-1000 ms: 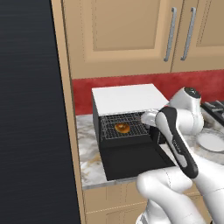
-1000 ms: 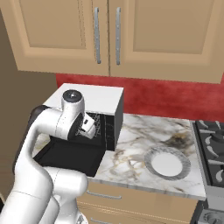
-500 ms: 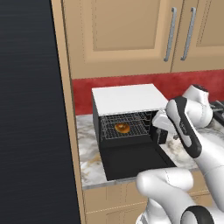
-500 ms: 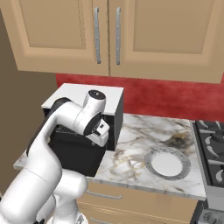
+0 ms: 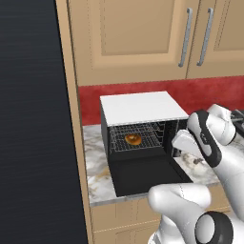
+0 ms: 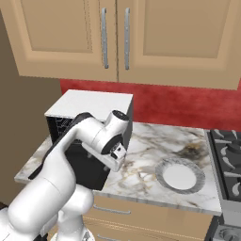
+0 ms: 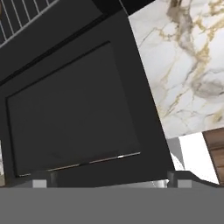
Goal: Pick up the bagel from the plate, place it on the toaster oven rack, close the door, and set the timer.
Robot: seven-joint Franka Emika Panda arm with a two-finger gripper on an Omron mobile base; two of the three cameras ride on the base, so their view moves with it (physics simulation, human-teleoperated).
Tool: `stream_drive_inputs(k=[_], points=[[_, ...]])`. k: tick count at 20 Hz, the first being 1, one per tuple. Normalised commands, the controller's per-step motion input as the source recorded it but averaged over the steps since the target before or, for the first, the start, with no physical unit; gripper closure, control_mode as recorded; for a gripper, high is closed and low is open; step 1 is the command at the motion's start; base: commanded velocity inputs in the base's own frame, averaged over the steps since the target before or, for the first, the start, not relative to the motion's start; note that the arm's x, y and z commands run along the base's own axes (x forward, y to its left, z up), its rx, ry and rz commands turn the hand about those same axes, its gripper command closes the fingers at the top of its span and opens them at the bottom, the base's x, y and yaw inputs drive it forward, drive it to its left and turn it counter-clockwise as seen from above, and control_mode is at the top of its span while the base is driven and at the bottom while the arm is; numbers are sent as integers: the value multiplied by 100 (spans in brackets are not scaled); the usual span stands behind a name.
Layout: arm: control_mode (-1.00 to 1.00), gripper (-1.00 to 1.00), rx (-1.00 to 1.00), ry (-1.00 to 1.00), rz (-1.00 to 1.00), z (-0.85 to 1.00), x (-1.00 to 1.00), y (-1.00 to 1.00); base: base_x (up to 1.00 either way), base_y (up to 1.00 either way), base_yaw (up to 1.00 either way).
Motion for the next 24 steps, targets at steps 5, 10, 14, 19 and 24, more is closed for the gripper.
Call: stream_drive_inputs(k=[5,10,14,19,24], points=[[-100,-100,8,10,0,-33,-3,-12,0,0,0],[-100,-100,9,16,0,-19,0,-12,0,0,0],[-100,-100,8,12,0,-20,-10,-15,0,0,0],[-100,-100,7,4,0,-20,-45,-13,0,0,0],[-100,-100,6,0,0,-15,-57,-1,0,0,0]])
